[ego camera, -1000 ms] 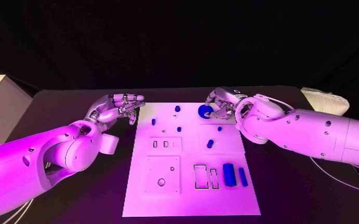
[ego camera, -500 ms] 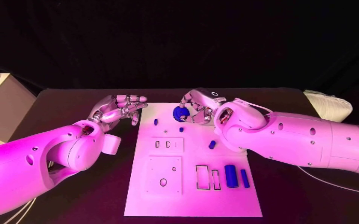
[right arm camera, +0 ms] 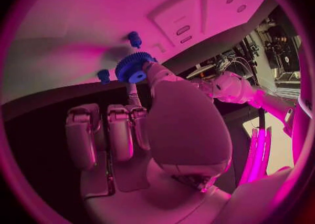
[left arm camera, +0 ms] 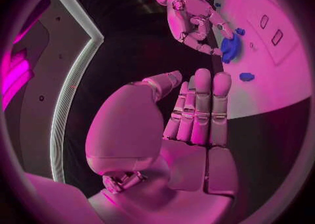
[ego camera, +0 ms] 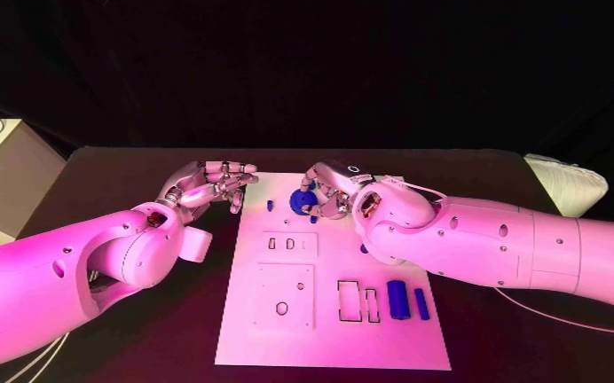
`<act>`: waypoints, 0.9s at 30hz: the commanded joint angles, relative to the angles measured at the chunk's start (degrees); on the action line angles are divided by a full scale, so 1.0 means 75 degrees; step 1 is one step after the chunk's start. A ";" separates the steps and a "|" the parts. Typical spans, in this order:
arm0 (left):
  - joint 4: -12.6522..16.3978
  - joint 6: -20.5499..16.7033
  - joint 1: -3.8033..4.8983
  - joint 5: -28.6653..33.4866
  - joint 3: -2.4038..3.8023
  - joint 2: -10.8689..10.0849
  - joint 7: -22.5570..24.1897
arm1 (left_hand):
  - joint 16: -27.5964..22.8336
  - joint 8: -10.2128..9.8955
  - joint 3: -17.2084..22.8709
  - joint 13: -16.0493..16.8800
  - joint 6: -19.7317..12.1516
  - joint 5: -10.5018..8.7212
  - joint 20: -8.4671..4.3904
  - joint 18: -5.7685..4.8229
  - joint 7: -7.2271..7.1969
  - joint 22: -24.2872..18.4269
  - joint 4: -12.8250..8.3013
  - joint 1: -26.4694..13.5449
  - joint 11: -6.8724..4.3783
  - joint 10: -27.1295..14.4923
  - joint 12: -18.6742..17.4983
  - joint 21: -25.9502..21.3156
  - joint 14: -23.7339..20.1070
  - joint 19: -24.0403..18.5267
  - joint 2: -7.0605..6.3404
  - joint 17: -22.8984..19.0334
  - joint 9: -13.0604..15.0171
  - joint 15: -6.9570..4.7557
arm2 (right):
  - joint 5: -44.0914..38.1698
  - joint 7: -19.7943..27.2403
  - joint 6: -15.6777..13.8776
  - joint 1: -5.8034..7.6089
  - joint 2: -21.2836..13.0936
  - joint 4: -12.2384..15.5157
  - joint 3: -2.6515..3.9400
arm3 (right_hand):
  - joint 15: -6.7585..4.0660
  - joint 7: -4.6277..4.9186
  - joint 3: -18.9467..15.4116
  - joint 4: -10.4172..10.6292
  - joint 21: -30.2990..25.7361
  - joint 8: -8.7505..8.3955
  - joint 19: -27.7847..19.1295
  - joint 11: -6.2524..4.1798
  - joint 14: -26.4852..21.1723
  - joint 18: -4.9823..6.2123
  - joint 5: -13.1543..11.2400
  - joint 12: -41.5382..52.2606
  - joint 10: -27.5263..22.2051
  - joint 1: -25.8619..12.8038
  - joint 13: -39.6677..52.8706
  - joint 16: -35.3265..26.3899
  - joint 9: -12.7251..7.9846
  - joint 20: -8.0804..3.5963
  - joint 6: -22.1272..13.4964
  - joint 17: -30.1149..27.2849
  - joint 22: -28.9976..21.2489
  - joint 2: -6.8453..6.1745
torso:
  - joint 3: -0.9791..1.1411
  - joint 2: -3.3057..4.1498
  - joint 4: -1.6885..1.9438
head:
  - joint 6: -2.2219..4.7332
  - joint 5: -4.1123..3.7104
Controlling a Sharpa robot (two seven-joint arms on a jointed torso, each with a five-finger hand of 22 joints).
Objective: Assemble the parts on the task board
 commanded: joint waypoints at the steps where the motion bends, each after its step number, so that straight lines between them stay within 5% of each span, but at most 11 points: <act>1: -0.0002 0.0194 0.0007 -0.0050 0.0006 0.0025 -0.0019 | 0.0037 0.0034 0.0037 0.0009 -0.0050 0.0004 -0.0025 -0.0058 -0.0015 0.0007 -0.0012 0.0040 -0.0012 -0.0050 0.0040 0.0037 -0.0048 -0.0050 0.0028 -0.0010 0.0007 -0.0011 | -0.0238 -0.0093 0.0013 -0.0030 0.0046 -0.0052 0.0003 | -0.0045 -0.0149 0.0049 0.0021 0.0014 0.0026 0.0792 -0.0039 0.0726 -0.0044 -0.0037 0.0026 0.0784 0.0026 0.2007 0.0002 0.0197 -0.0033 0.0156 0.1768 0.1994 -0.0050 | 0.0002 0.0016 0.0000 | -0.0034 -0.0009; 27: -0.0063 0.0224 0.0006 -0.0059 0.0006 0.0022 -0.0024 | 0.0044 0.0020 0.0060 0.0009 -0.0081 0.0001 -0.0020 -0.0066 -0.0001 0.0042 -0.0014 0.0021 0.0002 -0.0076 0.0034 0.0070 -0.0046 -0.0036 0.0020 -0.0015 0.0005 -0.0001 | -0.0745 -0.0205 -0.0718 -0.0113 0.0053 -0.0050 0.0021 | -0.0039 -0.0143 0.0147 -0.0020 0.0027 0.0009 0.0799 -0.0034 0.0733 -0.0048 -0.0047 0.0026 0.0784 0.0063 0.2007 0.0011 0.0208 -0.0028 0.0131 0.1798 0.2009 -0.0077 | 0.0000 0.0000 -0.0019 | -0.0144 -0.0033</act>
